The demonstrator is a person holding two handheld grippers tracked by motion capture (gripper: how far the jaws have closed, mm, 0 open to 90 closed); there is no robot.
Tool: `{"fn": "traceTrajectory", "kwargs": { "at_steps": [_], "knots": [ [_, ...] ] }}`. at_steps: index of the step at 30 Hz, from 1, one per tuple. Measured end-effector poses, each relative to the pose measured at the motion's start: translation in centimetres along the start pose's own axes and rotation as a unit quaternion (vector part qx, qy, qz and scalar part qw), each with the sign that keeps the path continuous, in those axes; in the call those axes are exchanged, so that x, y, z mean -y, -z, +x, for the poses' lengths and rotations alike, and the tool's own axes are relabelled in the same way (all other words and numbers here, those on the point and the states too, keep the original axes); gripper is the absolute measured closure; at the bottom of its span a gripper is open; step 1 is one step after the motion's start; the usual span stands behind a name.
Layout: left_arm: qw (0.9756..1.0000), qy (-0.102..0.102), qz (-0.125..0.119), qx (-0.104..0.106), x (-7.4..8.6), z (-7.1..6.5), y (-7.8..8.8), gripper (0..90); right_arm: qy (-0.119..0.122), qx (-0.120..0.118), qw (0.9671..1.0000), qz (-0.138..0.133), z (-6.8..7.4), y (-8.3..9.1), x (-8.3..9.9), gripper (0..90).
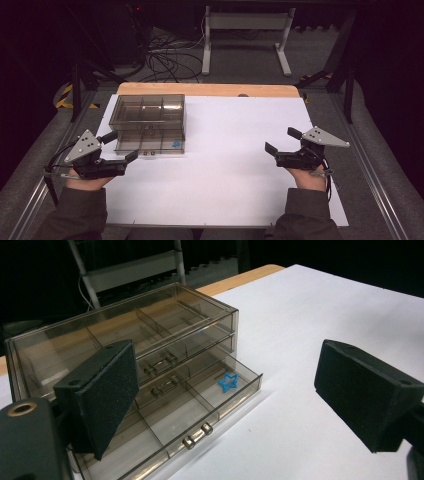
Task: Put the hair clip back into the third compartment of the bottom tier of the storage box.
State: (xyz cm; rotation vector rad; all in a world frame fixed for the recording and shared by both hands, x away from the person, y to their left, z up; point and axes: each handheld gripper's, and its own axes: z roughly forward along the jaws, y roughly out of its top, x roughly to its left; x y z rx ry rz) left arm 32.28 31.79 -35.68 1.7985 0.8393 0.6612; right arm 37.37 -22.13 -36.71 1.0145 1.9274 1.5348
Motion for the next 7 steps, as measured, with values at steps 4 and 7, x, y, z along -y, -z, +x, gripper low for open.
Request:
{"fn": "traceTrajectory", "kwargs": {
  "at_steps": [4,7],
  "knots": [
    [1.0000,0.000,0.000,0.001,0.03,0.03,-0.08,11.5,-0.001,0.000,1.0000,0.001,0.04,-0.03,0.01,1.0],
    [1.0000,0.003,0.002,0.002,0.13,0.11,-0.14,11.5,0.000,-0.001,1.0000,0.002,0.02,-0.23,0.05,1.0]
  ]
}}
